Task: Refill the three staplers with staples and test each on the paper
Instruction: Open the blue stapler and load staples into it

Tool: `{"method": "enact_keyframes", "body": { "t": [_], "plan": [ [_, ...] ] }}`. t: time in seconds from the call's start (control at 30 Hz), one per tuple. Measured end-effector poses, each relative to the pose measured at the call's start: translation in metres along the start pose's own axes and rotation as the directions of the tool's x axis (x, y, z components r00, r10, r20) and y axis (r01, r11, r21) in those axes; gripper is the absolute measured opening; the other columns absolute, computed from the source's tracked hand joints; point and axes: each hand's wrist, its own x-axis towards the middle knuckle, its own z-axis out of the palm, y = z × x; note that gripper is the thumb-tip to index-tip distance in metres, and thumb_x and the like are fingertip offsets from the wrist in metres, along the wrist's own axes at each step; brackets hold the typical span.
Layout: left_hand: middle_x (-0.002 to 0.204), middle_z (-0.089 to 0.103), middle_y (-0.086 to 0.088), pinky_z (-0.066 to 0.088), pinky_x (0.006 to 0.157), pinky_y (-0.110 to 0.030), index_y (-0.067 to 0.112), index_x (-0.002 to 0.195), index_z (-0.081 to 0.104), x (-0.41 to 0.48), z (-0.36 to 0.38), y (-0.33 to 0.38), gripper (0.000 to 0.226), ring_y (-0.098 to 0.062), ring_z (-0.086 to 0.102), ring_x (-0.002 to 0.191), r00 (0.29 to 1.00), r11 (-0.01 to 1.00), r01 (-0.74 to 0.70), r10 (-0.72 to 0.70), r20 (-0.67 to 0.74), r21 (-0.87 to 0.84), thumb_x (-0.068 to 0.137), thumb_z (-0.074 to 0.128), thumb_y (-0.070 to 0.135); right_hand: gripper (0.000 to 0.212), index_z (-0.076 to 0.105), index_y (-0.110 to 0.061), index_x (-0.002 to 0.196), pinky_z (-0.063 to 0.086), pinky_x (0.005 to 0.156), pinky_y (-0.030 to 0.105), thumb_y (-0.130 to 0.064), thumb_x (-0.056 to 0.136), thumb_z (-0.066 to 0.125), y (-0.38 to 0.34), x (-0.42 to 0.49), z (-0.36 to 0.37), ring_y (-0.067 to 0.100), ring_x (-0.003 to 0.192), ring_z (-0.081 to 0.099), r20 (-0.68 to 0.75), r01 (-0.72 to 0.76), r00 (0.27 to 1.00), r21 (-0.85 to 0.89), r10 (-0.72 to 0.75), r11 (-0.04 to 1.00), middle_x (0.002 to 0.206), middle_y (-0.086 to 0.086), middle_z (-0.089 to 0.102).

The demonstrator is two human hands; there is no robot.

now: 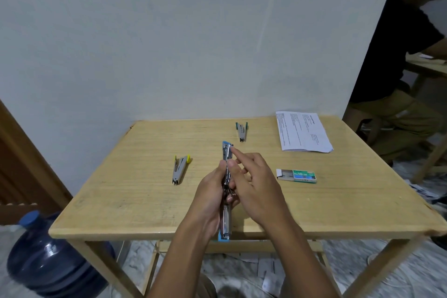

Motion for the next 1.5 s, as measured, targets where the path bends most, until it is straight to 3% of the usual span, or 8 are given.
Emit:
{"method": "enact_keyframes", "body": {
  "t": [0.33, 0.63, 0.77, 0.87, 0.97, 1.23, 1.33, 1.5],
  "plan": [
    [0.051, 0.042, 0.002, 0.029, 0.045, -0.023, 0.007, 0.098, 0.060, 0.000, 0.001, -0.001, 0.033, -0.009, 0.032, 0.042, 0.992, 0.980, -0.126, 0.126, 0.011, 0.153, 0.104, 0.043, 0.035, 0.041, 0.061, -0.043, 0.127, 0.056, 0.080, 0.044, -0.059, 0.093, 0.046, -0.009, 0.003, -0.001, 0.005, 0.081, 0.063, 0.011, -0.094, 0.996, 0.150, 0.093, 0.984, 0.105, -0.020, 0.054],
    [0.055, 0.041, 0.000, 0.031, 0.045, -0.021, 0.013, 0.065, 0.049, 0.001, -0.001, -0.003, 0.047, -0.011, 0.031, 0.045, 0.985, 0.962, -0.175, 0.169, 0.044, 0.211, 0.104, 0.038, 0.038, 0.029, 0.065, -0.031, 0.122, 0.046, 0.072, 0.008, -0.038, 0.101, 0.046, -0.017, -0.003, -0.005, -0.012, 0.075, 0.060, -0.023, -0.117, 0.991, 0.313, 0.130, 0.943, 0.109, -0.014, 0.058],
    [0.057, 0.042, -0.001, 0.032, 0.046, -0.020, 0.017, 0.069, 0.057, -0.001, 0.002, -0.006, 0.045, -0.011, 0.034, 0.048, 0.977, 0.953, -0.211, 0.203, 0.060, 0.218, 0.105, 0.038, 0.036, 0.034, 0.061, -0.032, 0.129, 0.047, 0.064, 0.011, -0.041, 0.101, 0.044, -0.025, -0.001, -0.004, -0.006, 0.063, 0.057, 0.018, -0.172, 0.983, 0.438, 0.183, 0.882, 0.118, -0.007, 0.058],
    [0.056, 0.043, -0.001, 0.030, 0.047, -0.020, 0.017, 0.071, 0.057, -0.002, 0.002, -0.006, 0.043, -0.009, 0.038, 0.046, 0.968, 0.933, -0.251, 0.242, 0.067, 0.259, 0.105, 0.037, 0.034, 0.021, 0.067, -0.038, 0.101, 0.046, 0.056, 0.014, -0.046, 0.096, 0.048, -0.030, -0.001, -0.007, 0.001, 0.053, 0.051, 0.057, -0.240, 0.967, 0.519, 0.247, 0.820, 0.102, -0.007, 0.060],
    [0.054, 0.045, 0.001, 0.030, 0.046, -0.021, 0.015, 0.075, 0.057, -0.002, 0.002, -0.007, 0.041, -0.009, 0.035, 0.046, 0.961, 0.920, -0.276, 0.267, 0.070, 0.279, 0.105, 0.036, 0.032, 0.029, 0.067, -0.031, 0.104, 0.047, 0.060, 0.013, -0.050, 0.091, 0.049, -0.031, -0.003, -0.010, -0.004, 0.053, 0.053, 0.100, -0.296, 0.950, 0.593, 0.296, 0.749, 0.085, -0.013, 0.061],
    [0.054, 0.047, 0.000, 0.027, 0.046, -0.024, 0.010, 0.087, 0.060, 0.001, -0.001, -0.005, 0.035, -0.010, 0.032, 0.045, 0.957, 0.906, -0.288, 0.278, 0.079, 0.310, 0.105, 0.038, 0.030, 0.028, 0.069, -0.037, 0.110, 0.053, 0.091, 0.030, -0.039, 0.103, 0.042, -0.026, -0.003, -0.009, 0.007, 0.112, 0.058, 0.049, -0.267, 0.955, 0.570, 0.292, 0.777, 0.124, -0.009, 0.064],
    [0.054, 0.048, 0.001, 0.030, 0.046, -0.022, 0.011, 0.087, 0.059, 0.000, -0.001, -0.004, 0.035, -0.009, 0.035, 0.044, 0.963, 0.914, -0.270, 0.261, 0.069, 0.303, 0.105, 0.038, 0.032, 0.025, 0.068, -0.034, 0.107, 0.051, 0.095, 0.027, -0.037, 0.102, 0.044, -0.027, -0.005, -0.010, -0.007, 0.101, 0.060, 0.045, -0.248, 0.963, 0.534, 0.266, 0.808, 0.116, -0.013, 0.065],
    [0.056, 0.045, -0.001, 0.031, 0.044, -0.020, 0.014, 0.073, 0.055, -0.002, -0.001, -0.001, 0.041, -0.011, 0.032, 0.046, 0.978, 0.955, -0.210, 0.203, 0.055, 0.211, 0.105, 0.037, 0.034, 0.032, 0.072, -0.022, 0.099, 0.046, 0.071, 0.009, -0.034, 0.102, 0.044, -0.027, -0.012, -0.007, -0.013, 0.077, 0.058, 0.033, -0.190, 0.980, 0.429, 0.195, 0.883, 0.099, -0.006, 0.061]
  ]
}}
